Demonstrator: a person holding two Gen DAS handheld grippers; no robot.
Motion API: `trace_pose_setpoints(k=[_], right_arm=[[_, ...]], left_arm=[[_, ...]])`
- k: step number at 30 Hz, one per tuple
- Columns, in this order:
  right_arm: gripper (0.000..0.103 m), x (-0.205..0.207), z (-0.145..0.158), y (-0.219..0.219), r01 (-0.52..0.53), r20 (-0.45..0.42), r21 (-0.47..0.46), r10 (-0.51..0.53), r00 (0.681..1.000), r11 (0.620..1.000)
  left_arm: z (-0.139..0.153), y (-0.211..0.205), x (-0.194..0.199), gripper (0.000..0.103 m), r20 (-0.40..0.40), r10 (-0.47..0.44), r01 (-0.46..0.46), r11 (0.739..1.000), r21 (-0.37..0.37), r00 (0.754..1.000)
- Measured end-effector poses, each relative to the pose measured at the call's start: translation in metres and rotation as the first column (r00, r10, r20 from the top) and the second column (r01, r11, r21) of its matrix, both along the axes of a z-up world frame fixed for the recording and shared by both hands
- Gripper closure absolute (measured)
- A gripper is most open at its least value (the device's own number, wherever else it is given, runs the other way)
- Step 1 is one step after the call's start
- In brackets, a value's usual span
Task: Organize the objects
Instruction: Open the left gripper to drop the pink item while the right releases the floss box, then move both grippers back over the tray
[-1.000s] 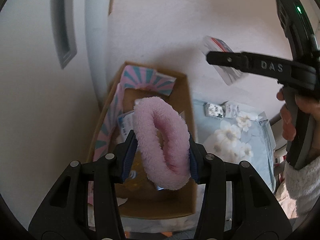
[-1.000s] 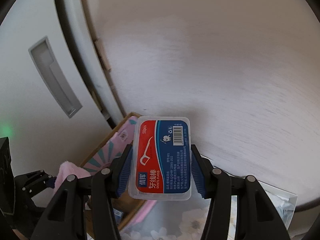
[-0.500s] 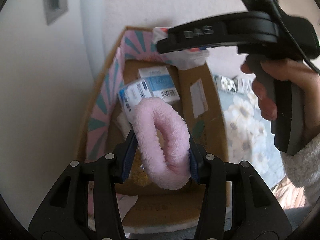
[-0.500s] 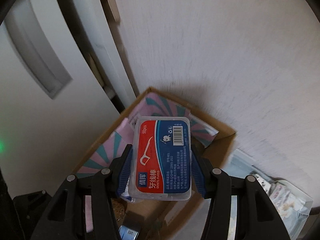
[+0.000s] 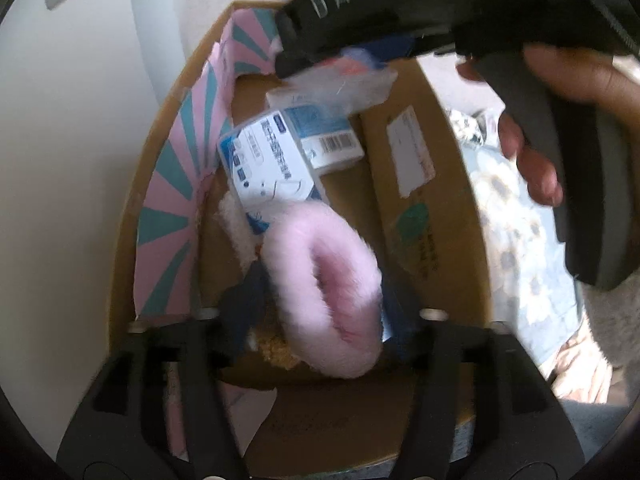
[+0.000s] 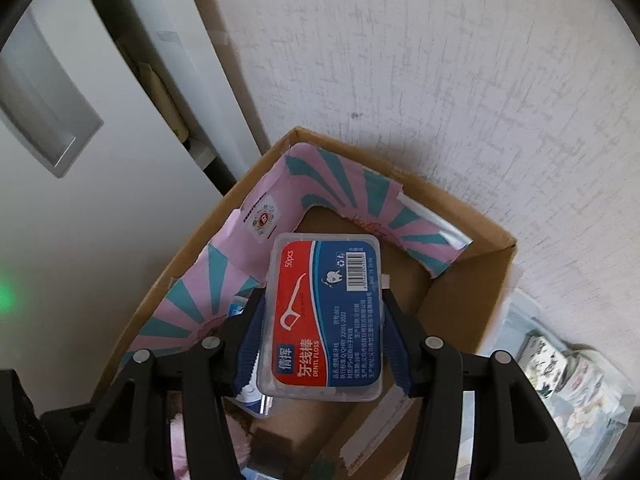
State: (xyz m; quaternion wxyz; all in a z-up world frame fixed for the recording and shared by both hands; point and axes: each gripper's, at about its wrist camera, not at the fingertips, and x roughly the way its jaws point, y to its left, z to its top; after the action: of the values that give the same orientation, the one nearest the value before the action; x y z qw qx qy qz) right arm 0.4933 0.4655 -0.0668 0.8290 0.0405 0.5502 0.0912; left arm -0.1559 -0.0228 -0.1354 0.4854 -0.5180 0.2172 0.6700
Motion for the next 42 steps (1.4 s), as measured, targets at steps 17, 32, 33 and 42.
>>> trace_pose_setpoints(k=[17,32,33,42], right_arm=[[0.002,-0.023,0.005,-0.017,0.005,0.047,0.045,-0.007,0.999,0.999],[0.002,-0.09,0.075,-0.048,-0.012,0.153,0.035,0.006,0.988,0.999],[0.002,-0.095,0.079,-0.052,-0.011,0.162,0.033,0.005,0.987,0.999],[0.002,-0.156,0.132,-0.132,0.072,0.239,0.013,-0.073,0.968,0.997]], left_arm=[[0.004,0.01,0.01,0.0,0.074,-0.068,0.068,0.998,0.007,0.995],[0.051,0.035,0.013,0.0,0.057,0.033,-0.036,0.998,0.054,0.998],[0.056,0.035,0.003,0.0,0.059,0.04,-0.043,0.997,0.062,0.997],[0.111,0.061,0.029,0.0,-0.056,0.086,-0.076,0.984,0.162,0.995]])
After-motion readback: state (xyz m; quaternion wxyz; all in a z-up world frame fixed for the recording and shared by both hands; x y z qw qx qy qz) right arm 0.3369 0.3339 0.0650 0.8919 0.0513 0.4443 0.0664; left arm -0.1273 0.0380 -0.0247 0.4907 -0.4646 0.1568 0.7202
